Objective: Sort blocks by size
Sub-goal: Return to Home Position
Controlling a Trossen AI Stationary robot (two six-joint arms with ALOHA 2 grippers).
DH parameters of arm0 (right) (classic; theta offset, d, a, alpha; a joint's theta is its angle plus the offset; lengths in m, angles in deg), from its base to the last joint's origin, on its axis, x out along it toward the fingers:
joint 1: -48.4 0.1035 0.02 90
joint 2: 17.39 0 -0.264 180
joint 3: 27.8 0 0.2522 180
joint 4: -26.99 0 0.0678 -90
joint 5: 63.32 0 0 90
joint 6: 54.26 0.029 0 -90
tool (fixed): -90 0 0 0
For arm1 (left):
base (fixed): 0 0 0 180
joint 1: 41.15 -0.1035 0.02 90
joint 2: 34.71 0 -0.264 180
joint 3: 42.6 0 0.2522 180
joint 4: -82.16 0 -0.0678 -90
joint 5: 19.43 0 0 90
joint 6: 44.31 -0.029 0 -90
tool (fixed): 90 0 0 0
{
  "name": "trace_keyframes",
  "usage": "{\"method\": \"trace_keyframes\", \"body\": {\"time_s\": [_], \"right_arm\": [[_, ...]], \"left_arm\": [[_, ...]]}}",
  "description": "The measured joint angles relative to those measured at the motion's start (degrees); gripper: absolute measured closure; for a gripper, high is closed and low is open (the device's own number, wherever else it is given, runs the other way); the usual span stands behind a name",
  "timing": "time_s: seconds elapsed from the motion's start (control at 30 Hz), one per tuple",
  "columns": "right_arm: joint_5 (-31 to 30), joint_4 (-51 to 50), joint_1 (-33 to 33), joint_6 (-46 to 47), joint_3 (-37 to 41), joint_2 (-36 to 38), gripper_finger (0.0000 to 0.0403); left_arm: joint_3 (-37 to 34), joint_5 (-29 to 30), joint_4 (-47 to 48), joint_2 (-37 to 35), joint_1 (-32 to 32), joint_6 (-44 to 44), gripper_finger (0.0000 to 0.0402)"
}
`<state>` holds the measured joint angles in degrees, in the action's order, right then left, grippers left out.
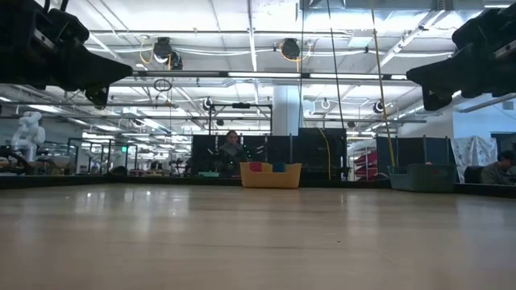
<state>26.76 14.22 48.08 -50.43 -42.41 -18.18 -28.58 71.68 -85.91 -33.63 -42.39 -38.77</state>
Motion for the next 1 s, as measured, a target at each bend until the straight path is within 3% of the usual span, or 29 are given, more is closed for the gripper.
{"method": "trace_keyframes", "body": {"time_s": [1.0], "right_arm": [[0.0,0.01,0.0,0.0,0.01,0.0,0.0403]], "left_arm": [[-0.01,0.0,-0.66,0.0,0.0,0.01,0.0396]]}}
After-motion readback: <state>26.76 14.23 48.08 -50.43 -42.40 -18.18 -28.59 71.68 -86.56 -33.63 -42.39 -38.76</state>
